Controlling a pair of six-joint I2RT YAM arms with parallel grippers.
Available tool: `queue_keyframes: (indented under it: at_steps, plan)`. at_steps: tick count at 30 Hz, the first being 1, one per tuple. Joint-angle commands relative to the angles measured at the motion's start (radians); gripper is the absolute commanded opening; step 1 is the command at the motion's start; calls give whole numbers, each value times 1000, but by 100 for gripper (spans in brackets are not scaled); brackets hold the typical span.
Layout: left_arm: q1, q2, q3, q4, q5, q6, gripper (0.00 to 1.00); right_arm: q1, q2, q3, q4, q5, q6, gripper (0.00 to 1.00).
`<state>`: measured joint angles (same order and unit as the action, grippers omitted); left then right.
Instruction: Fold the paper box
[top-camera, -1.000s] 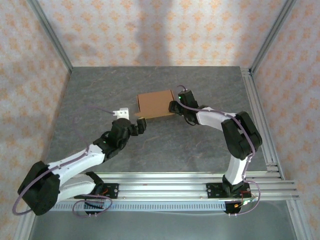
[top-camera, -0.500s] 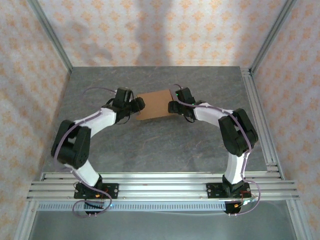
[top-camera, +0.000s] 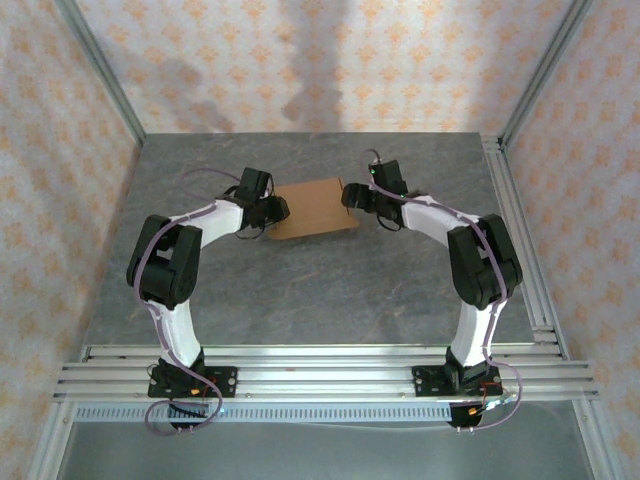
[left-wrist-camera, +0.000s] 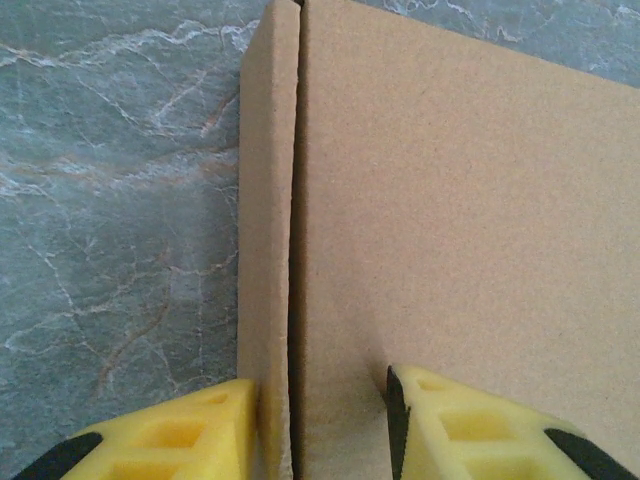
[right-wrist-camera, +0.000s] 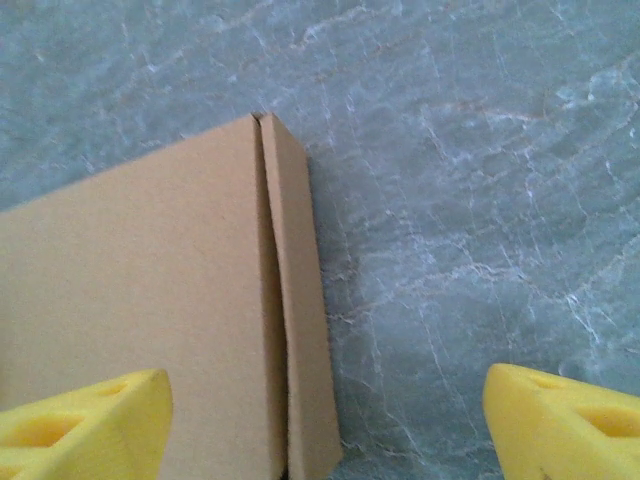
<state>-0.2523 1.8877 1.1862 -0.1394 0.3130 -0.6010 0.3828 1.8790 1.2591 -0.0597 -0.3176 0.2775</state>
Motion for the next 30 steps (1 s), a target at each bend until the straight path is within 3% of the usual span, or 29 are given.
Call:
queue_keyframes:
  at_steps: [1,6,12,16,19,30]
  plan:
    - [21,16,-40,46,79,14,39,-11,39,54,27,-109,50,82]
    - [46,16,-83,113,145,4,39,-30,84,76,49,-197,114,83]
    - [90,63,-90,176,261,-21,39,-33,121,86,61,-217,152,81]
    - [122,82,-102,191,307,-10,35,-33,136,94,46,-220,152,81]
    - [140,99,-104,184,322,16,26,-34,151,105,47,-238,163,81]
    - [196,134,-91,158,468,128,17,-41,190,137,74,-269,214,81]
